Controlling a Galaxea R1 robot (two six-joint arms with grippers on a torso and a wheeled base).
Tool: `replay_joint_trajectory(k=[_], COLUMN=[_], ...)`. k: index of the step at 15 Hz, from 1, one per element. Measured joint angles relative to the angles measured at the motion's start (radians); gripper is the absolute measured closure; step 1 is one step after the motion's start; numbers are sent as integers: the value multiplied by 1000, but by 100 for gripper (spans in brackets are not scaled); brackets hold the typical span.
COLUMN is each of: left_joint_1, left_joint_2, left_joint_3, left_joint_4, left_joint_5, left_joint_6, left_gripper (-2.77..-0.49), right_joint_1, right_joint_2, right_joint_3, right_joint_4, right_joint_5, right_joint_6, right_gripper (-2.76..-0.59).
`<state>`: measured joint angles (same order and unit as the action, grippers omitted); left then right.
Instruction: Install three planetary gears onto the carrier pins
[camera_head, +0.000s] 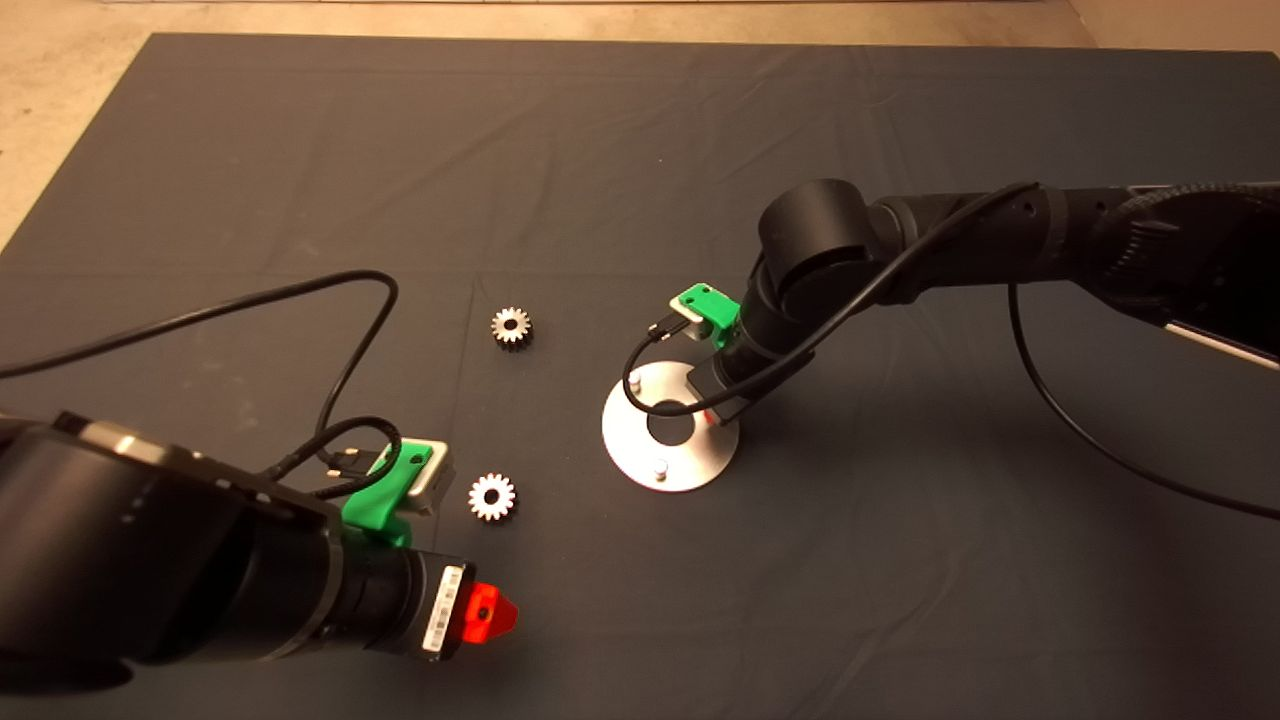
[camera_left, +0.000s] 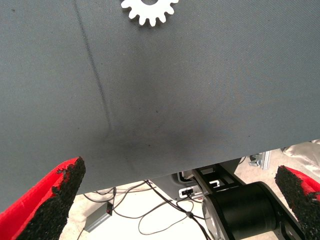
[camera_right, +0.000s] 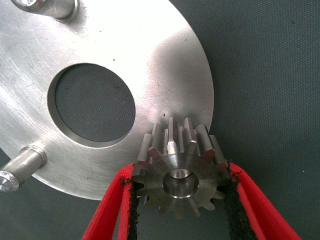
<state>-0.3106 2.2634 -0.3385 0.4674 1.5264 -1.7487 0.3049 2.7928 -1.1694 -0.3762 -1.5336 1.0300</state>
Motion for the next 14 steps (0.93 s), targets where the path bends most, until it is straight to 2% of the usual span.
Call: replay_joint_trajectory(k=[14], left_joint_1=[0], left_joint_2=[0], left_joint_3=[0], left_joint_4=[0], left_joint_5=[0], left_joint_6=[0], left_gripper=[-276], right_joint_1=[0], right_joint_2=[-1], right_joint_3=[0], right_joint_4=[0], right_joint_5=[1], right_joint_6=[-8], right_gripper=[-98])
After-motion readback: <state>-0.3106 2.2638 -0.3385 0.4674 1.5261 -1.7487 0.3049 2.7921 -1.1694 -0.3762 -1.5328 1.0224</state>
